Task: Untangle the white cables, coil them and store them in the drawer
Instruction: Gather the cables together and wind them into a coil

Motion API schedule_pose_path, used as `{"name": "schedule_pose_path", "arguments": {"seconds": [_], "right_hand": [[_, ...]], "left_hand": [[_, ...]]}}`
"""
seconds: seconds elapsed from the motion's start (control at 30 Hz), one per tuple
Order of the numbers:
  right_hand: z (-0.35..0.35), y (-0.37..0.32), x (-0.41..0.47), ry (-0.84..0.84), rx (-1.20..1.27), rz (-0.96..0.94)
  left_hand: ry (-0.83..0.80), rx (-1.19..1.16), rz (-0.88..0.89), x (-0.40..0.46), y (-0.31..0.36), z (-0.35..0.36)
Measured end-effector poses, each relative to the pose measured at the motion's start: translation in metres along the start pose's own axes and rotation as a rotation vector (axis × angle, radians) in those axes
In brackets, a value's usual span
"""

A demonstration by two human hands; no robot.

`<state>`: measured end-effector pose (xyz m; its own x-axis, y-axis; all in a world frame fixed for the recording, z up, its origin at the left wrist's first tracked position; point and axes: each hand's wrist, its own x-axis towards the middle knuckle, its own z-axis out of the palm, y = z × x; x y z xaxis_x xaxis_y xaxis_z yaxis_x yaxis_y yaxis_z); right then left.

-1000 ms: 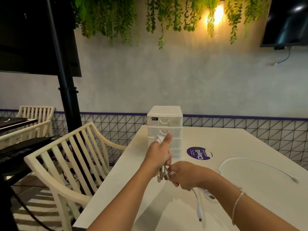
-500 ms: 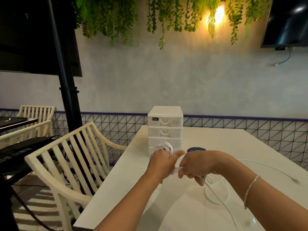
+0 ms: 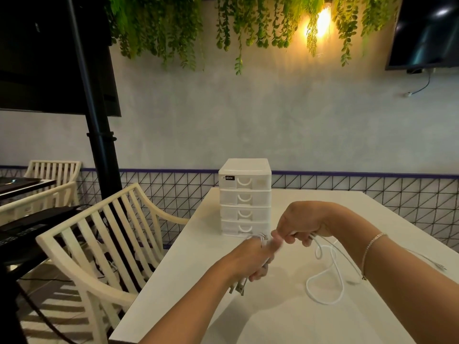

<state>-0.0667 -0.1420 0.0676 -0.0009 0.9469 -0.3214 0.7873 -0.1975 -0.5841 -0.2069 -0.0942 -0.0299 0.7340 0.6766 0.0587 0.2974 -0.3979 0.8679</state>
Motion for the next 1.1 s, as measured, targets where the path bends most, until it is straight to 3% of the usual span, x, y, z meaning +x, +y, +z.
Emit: {"name": "schedule_pose_path", "arguments": {"seconds": [0.17, 0.37, 0.5, 0.57, 0.7, 0.8, 0.93, 1.1], "right_hand": [[-0.004, 0.005, 0.008, 0.033, -0.040, -0.011], [-0.017, 0.020, 0.013, 0.242, 0.074, -0.103], [-0.034, 0.038, 0.019, 0.593, 0.027, -0.089], [-0.041, 0.050, 0.024, 0.738, -0.109, -0.048], [-0.032, 0.054, 0.033, 0.823, -0.308, -0.009], [-0.012, 0.041, 0.037, 0.914, -0.384, -0.138], [0.020, 0.006, 0.031, 0.694, -0.414, -0.344], [0.036, -0.006, 0.024, 0.471, -0.360, -0.312]], "left_hand": [[-0.062, 0.081, -0.067, -0.006, 0.003, -0.006], [-0.160, -0.345, -0.070, -0.015, 0.001, -0.014], [-0.222, -0.589, -0.080, -0.015, -0.014, -0.019], [-0.270, -0.683, -0.080, -0.016, -0.017, -0.021], [-0.375, -0.814, -0.045, -0.015, -0.016, -0.022], [-0.447, -0.850, -0.032, -0.014, -0.012, -0.021], [-0.528, -0.844, -0.045, -0.012, -0.009, -0.017], [-0.594, -0.880, 0.004, -0.013, -0.008, -0.021]]}}
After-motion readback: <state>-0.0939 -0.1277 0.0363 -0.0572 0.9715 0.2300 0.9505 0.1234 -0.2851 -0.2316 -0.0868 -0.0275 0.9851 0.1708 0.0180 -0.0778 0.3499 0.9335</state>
